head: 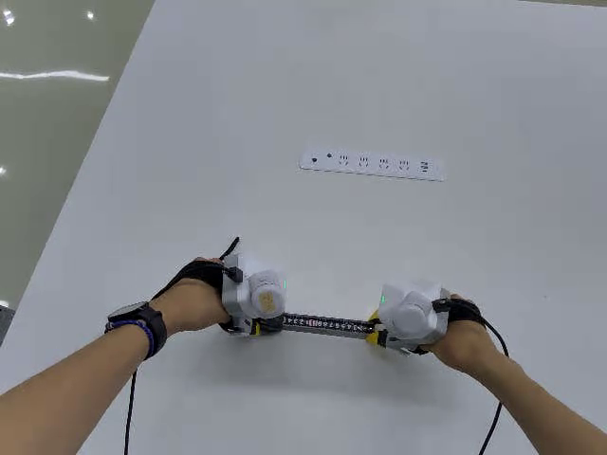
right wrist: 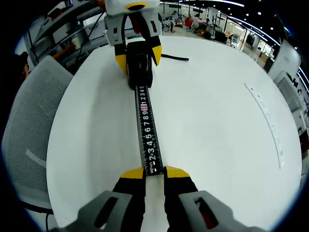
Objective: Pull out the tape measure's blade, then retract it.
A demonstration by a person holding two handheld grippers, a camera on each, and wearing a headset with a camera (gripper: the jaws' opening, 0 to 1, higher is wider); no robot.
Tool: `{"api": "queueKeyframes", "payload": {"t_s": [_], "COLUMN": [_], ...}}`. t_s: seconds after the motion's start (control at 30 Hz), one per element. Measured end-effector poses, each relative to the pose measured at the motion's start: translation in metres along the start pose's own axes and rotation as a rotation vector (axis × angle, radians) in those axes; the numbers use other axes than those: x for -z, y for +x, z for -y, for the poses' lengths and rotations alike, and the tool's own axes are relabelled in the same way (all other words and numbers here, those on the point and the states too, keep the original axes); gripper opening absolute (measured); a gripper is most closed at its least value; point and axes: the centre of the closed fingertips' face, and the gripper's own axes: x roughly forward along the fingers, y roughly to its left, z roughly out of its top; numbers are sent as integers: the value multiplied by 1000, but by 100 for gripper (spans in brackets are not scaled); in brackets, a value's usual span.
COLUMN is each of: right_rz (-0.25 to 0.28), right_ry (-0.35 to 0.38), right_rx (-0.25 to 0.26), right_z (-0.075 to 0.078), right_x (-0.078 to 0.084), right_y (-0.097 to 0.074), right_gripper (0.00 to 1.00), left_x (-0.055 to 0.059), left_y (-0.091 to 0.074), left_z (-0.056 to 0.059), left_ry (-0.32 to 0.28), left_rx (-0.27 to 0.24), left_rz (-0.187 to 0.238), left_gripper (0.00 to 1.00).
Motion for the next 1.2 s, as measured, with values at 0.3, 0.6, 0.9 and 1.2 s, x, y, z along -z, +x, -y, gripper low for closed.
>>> {"api": "queueKeyframes", "payload": {"t_s": [0.3, 0.6, 0.9, 1.2], "right_rz": [-4, -5, -10, -16], "right_ry": [0, 1, 2, 8], "right_rx": [1, 1, 4, 5], "right_z": [1, 1, 3, 4], "right_x": [6, 8, 13, 16], "right_y": [-3, -5, -7, -9], "right_gripper": [12, 12, 12, 12], "left_x": [0, 0, 0, 1], "left_y": [0, 1, 1, 1], "left_z": [0, 0, 0, 0], "left_ry": [2, 0, 1, 2], "left_rx": [1, 4, 5, 5], "left_rz": [-4, -6, -8, -12], "left_gripper": [36, 36, 36, 36]}}
